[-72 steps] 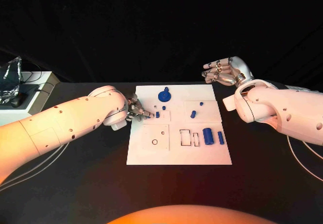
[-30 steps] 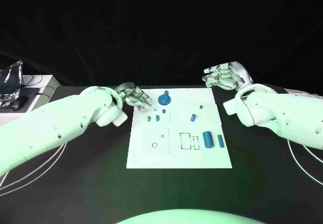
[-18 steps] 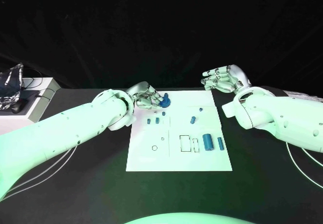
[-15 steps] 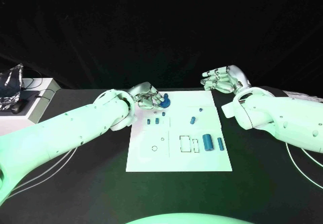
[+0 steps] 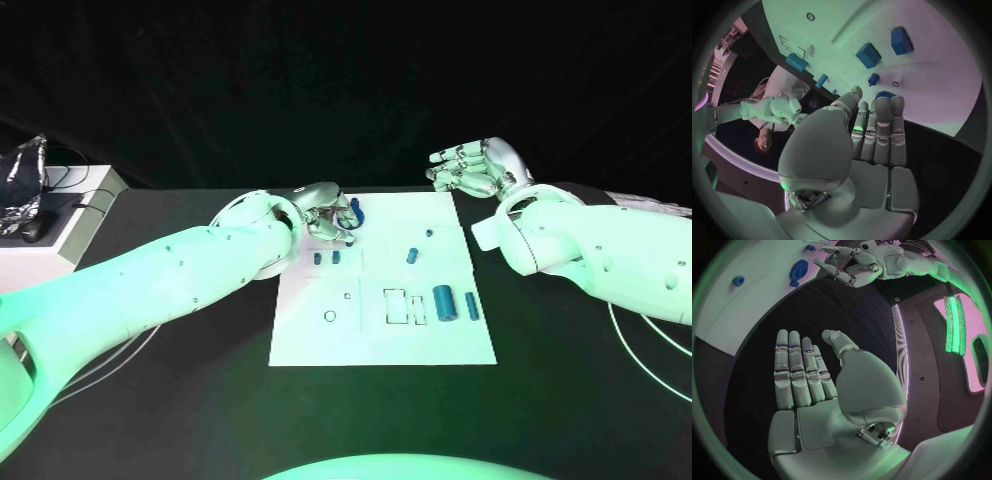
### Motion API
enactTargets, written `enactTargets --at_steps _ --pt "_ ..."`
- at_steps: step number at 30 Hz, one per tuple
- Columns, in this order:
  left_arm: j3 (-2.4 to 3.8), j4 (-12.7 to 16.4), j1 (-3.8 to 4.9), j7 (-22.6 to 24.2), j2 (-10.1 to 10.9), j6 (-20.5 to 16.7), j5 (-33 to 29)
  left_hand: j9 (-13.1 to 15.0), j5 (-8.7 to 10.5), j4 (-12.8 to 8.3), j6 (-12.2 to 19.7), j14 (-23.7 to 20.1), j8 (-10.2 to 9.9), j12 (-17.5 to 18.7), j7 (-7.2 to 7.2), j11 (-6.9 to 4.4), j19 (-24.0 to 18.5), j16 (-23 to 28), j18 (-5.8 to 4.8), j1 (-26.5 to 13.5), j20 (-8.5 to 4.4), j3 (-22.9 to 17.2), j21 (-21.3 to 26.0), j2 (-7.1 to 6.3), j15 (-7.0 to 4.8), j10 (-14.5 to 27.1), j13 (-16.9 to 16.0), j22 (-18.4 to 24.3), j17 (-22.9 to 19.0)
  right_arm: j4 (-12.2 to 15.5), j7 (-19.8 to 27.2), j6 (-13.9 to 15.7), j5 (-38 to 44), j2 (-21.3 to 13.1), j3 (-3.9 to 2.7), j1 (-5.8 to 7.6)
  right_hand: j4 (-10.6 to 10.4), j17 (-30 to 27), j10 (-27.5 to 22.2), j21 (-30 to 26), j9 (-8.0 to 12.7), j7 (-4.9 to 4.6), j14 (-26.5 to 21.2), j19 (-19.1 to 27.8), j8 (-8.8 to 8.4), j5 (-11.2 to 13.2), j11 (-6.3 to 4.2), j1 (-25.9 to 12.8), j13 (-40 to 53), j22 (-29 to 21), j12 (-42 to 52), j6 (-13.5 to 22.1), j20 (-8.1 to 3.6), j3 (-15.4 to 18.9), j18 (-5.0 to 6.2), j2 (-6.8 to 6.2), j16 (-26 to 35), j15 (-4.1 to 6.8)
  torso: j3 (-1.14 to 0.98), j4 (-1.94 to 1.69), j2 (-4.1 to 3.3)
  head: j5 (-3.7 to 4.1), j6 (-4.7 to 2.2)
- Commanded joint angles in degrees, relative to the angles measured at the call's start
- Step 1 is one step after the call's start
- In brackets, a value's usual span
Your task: Assemble the parts on the task board
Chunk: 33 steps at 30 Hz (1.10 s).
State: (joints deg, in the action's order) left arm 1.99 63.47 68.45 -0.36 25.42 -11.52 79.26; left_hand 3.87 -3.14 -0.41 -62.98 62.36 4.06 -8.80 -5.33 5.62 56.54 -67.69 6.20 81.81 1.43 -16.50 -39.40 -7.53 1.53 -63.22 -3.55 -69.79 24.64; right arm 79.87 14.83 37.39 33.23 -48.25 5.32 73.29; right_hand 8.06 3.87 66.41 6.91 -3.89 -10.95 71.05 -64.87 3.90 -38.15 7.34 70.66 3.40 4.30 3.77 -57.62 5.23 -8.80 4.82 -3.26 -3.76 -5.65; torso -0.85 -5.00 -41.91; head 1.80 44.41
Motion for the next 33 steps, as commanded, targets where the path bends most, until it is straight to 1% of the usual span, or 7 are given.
enactTargets --at_steps 1,4,7,12,22,27,33 --pt "-0.04 -0.1 0.02 -1.34 -0.3 1.95 3.19 -0.02 0.06 -0.09 -0.77 0.15 -0.39 0.62 0.02 0.0 0.28 -0.84 1.27 -0.4 0.06 -0.91 -0.46 -0.63 0.02 -0.68 0.02 -0.75 -0.87 0.14 0.51 -0.77 0.17 0.04 -0.02 -0.02 -0.02 -0.09 -0.27 -0.11 0.04 -0.06 -0.27 -0.05 -0.37 0.1 0.11 0.21 -0.08 -0.05 -0.27 0.25 0.24 -0.19 1.0 -0.08 0.23 0.17 0.05 0.07 -0.09 0.04 0.04" --pt "-0.09 -0.12 0.02 -1.73 -0.41 2.55 3.34 -0.01 0.1 -0.14 -0.93 0.07 -0.35 1.18 -0.02 0.08 0.22 -1.77 1.33 -0.84 0.1 -0.9 -0.6 -0.81 0.09 -0.87 0.01 -1.25 -1.92 0.17 0.51 -0.77 0.17 0.03 -0.02 -0.02 -0.02 -0.09 -0.27 -0.11 0.04 -0.06 -0.27 -0.05 -0.37 0.1 0.11 0.21 -0.08 -0.05 -0.27 0.25 0.24 -0.19 1.0 -0.08 0.23 0.17 0.07 0.05 -0.1 0.05 0.07" --pt "-0.11 -0.23 0.02 -2.12 -0.53 2.93 3.45 -0.02 0.16 -0.19 -0.88 0.17 -0.37 1.38 -0.09 0.05 0.35 -2.43 1.39 -0.9 0.12 -0.86 -0.68 -0.83 0.06 -1.02 0.02 -1.53 -2.54 0.22 0.51 -0.76 0.17 0.03 -0.02 -0.02 -0.02 -0.09 -0.27 -0.11 0.04 -0.06 -0.27 -0.05 -0.37 0.1 0.11 0.21 -0.08 -0.05 -0.27 0.25 0.24 -0.19 1.0 -0.08 0.23 0.17 0.04 -0.01 -0.1 0.09 0.13" --pt "-0.13 -0.94 0.02 -2.81 -0.96 3.33 3.67 -0.03 0.11 -0.47 -1.1 0.24 -0.4 1.67 -0.44 -0.1 0.54 -3.14 1.52 -0.47 0.06 -1.74 -0.89 -0.44 -0.08 -1.62 0.02 -2.0 -3.33 0.27 0.52 -0.76 0.18 0.08 -0.03 -0.02 -0.02 -0.09 -0.27 -0.11 0.04 -0.06 -0.27 -0.05 -0.37 0.1 0.11 0.21 -0.08 -0.05 -0.27 0.25 0.24 -0.19 1.0 -0.08 0.23 0.17 0.04 0.1 -0.07 0.04 0.2" --pt "-0.23 -2.21 -0.01 -3.26 -1.7 4.96 3.79 -0.03 0.1 -1.55 -1.88 0.48 -0.39 2.3 -0.54 -0.53 0.67 -4.2 1.69 -0.55 -0.16 -4.54 -1.58 -0.33 -0.4 -3.22 -0.01 -3.11 -4.2 0.35 0.53 -0.77 0.18 0.07 -0.03 -0.02 -0.02 -0.09 -0.27 -0.11 0.04 -0.06 -0.27 -0.05 -0.37 0.1 0.11 0.21 -0.08 -0.05 -0.27 0.25 0.24 -0.19 1.0 -0.08 0.23 0.17 0.04 0.08 -0.06 0.14 0.35" --pt "-0.31 -2.48 -0.03 -2.99 -2.04 5.07 3.55 -0.05 0.12 -1.9 -2.02 0.55 -0.43 2.55 -0.51 -0.78 0.7 -4.68 1.59 -0.85 -0.35 -5.13 -1.84 -0.15 -0.58 -4.01 -0.02 -3.55 -4.35 0.38 0.54 -0.77 0.18 0.08 -0.03 -0.02 -0.02 -0.09 -0.27 -0.11 0.04 -0.06 -0.27 -0.05 -0.37 0.1 0.11 0.21 -0.08 -0.05 -0.27 0.25 0.24 -0.19 1.0 -0.08 0.23 0.17 0.01 0.08 -0.05 0.23 0.44" --pt "-0.39 -2.62 -0.05 -2.74 -2.33 4.97 3.24 -0.07 0.11 -2.26 -1.42 0.42 -0.48 2.83 -0.55 -0.77 0.65 -5.0 1.55 -0.95 -0.4 -5.51 -1.96 -0.07 -0.57 -4.18 -0.04 -3.9 -4.49 0.39 0.55 -0.75 0.18 0.08 -0.03 -0.02 -0.02 -0.09 -0.27 -0.11 0.04 -0.06 -0.27 -0.05 -0.37 0.1 0.11 0.21 -0.08 -0.05 -0.27 0.25 0.24 -0.19 1.0 -0.08 0.23 0.17 0.0 0.09 -0.04 0.28 0.48"
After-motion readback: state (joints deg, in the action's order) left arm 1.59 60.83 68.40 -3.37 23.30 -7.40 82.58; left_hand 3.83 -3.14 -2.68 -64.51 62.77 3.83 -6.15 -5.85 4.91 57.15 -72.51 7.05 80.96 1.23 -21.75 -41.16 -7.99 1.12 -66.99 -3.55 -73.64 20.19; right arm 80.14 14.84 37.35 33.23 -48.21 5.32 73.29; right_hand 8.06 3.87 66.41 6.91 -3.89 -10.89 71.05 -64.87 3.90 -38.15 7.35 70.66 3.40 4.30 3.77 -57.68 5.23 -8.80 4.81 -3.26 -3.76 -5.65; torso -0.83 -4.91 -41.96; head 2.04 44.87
